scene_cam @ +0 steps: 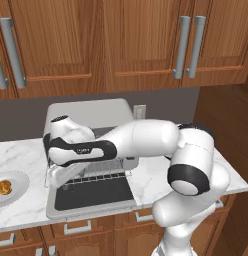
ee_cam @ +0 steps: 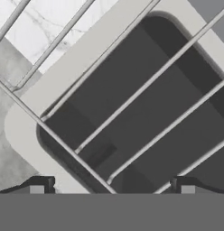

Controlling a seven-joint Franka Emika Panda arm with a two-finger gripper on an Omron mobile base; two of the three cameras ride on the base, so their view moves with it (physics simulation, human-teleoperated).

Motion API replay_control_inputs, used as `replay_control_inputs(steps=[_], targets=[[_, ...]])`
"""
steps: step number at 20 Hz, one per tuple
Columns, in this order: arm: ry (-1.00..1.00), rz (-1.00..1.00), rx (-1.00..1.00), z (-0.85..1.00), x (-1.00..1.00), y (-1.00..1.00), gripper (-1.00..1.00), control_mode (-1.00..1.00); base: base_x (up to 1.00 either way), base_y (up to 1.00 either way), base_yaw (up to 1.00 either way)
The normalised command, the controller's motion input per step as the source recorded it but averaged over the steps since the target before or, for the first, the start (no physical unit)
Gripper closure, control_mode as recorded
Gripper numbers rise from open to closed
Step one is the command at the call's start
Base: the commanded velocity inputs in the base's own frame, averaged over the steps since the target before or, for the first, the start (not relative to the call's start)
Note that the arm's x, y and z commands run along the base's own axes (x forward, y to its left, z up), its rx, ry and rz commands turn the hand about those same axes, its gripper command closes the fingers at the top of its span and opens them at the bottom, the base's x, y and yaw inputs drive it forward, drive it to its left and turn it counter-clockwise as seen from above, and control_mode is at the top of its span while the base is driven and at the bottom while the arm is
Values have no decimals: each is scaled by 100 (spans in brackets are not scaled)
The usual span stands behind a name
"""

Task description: Open the toaster oven door. Place the bread on the top rack in the toaster oven and place the steak on the bottom rack.

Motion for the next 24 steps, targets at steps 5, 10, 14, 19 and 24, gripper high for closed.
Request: replay_control_inputs(steps=[5,10,14,19,24], targets=[[2,-9,0,-33,-59,23,-100,-100,0,0,0],[0,-7,0,35,-25,10,-100,-100,0,0,0],[-1,-15,0,45,-34,16,-100,-100,0,0,0],[-1,-17,0,25,-22,3,-100,-100,0,0,0],[-1,-12,0,14,-17,-11,-100,-100,0,0,0]])
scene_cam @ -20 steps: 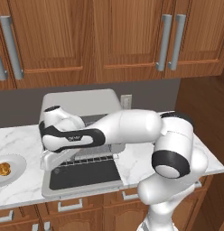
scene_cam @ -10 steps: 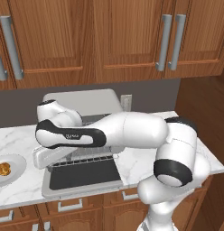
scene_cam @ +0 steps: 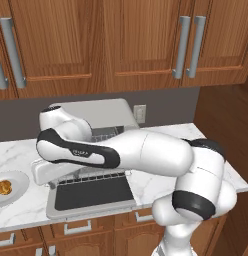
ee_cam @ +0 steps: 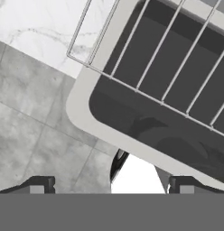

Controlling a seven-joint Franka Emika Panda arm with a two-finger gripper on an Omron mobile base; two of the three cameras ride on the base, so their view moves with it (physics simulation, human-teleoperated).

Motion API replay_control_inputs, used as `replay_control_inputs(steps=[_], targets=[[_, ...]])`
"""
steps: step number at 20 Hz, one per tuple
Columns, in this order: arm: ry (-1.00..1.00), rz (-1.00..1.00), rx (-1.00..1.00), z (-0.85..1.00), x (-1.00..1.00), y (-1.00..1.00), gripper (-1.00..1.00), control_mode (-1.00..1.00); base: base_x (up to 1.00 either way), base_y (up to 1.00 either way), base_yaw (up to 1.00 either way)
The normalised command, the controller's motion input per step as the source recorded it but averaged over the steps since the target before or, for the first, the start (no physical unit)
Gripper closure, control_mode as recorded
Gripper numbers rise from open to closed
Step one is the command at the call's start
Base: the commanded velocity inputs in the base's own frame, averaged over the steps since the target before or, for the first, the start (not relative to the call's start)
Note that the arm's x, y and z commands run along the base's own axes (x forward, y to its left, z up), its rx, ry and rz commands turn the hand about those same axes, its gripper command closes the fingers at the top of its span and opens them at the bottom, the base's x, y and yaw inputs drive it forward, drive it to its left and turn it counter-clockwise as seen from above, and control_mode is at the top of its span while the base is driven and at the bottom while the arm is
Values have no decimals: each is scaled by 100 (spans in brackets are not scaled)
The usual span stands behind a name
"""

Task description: Open the toaster oven door. Place the bread on the top rack in the toaster oven and place the steak on the bottom rack.

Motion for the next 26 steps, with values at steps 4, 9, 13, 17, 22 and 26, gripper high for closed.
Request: replay_control_inputs(steps=[4,9,13,17,22,26], targets=[[-5,-12,0,3,-24,-17,-100,-100,0,0,0],[-2,-3,0,0,-9,-4,-100,-100,0,0,0],[0,0,0,0,0,0,-100,-100,0,0,0],[0,0,0,0,0,0,-100,-100,0,0,0],[0,0,0,0,0,0,-100,-100,0,0,0],[0,0,0,0,0,0,-100,-100,0,0,0]])
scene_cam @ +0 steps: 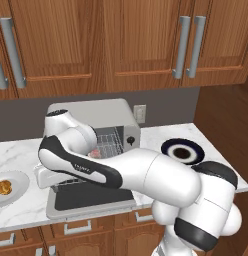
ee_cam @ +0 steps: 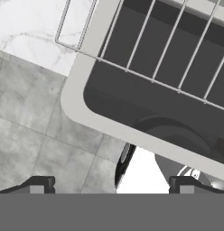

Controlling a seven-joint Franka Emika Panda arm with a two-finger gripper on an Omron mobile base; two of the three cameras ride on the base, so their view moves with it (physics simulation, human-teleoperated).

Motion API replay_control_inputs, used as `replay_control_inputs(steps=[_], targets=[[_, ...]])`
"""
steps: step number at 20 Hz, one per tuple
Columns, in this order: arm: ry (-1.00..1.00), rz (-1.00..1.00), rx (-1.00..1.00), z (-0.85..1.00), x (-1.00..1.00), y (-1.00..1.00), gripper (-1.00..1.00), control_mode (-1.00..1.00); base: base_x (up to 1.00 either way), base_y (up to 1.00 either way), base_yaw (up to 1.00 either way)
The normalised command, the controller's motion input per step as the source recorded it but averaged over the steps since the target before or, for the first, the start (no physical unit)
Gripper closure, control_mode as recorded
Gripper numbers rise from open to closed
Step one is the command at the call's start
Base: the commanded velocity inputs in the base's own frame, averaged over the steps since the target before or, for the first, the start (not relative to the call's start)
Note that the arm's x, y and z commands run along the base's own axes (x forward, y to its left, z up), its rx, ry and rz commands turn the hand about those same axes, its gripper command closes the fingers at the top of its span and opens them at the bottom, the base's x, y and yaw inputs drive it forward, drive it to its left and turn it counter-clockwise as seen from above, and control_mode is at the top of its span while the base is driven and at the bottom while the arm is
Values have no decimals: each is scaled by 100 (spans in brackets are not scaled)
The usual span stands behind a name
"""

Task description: Open the toaster oven door. Place the bread on the top rack in the toaster oven and place the steak on the bottom rack.

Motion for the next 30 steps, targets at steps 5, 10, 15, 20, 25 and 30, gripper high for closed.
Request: replay_control_inputs(steps=[5,10,15,20,25,30], targets=[[0,0,0,0,0,0,-100,-100,0,0,0],[0,0,0,0,0,0,-100,-100,0,0,0],[0,0,0,0,0,0,-100,100,0,0,0],[0,0,0,0,0,0,-100,100,0,0,0],[0,0,0,0,0,0,-100,100,-5,-1,0],[0,0,0,0,0,0,-100,100,-51,9,0]])
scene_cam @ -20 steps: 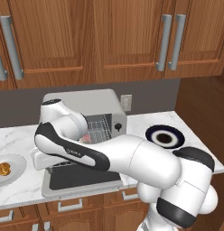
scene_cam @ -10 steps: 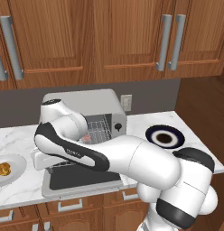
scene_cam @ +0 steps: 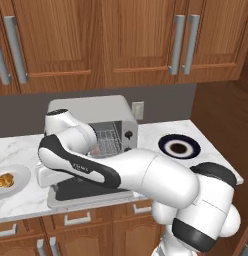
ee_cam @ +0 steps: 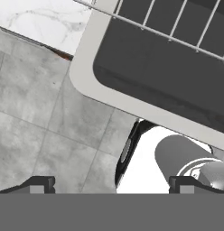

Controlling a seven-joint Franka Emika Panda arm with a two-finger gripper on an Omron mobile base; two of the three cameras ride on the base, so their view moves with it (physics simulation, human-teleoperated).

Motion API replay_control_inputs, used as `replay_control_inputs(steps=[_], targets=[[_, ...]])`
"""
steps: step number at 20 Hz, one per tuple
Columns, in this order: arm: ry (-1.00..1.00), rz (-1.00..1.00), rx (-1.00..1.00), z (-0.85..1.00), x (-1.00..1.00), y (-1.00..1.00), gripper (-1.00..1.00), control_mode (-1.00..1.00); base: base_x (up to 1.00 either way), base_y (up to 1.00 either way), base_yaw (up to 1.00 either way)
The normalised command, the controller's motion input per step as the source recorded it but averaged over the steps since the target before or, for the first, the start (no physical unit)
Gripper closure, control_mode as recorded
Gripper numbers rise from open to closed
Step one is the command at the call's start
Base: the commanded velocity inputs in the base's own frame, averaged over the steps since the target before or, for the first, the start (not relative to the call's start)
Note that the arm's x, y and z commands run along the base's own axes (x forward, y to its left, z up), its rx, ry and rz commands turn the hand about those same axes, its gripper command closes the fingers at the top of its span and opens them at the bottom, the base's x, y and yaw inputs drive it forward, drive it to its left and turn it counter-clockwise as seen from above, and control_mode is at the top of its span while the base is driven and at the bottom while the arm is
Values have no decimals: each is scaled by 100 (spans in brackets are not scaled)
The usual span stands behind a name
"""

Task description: Open the toaster oven door. Place the bread on the top rack in the toaster oven and place the steak on the bottom rack.

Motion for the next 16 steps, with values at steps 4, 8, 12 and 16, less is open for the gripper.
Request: replay_control_inputs(steps=[4,8,12,16], targets=[[0,0,0,0,0,0,-100,100,-21,57,-4],[0,0,0,0,0,0,-100,100,0,80,-1],[0,0,0,0,0,0,-100,100,2,74,0],[0,0,0,0,0,0,-100,100,7,69,0]])
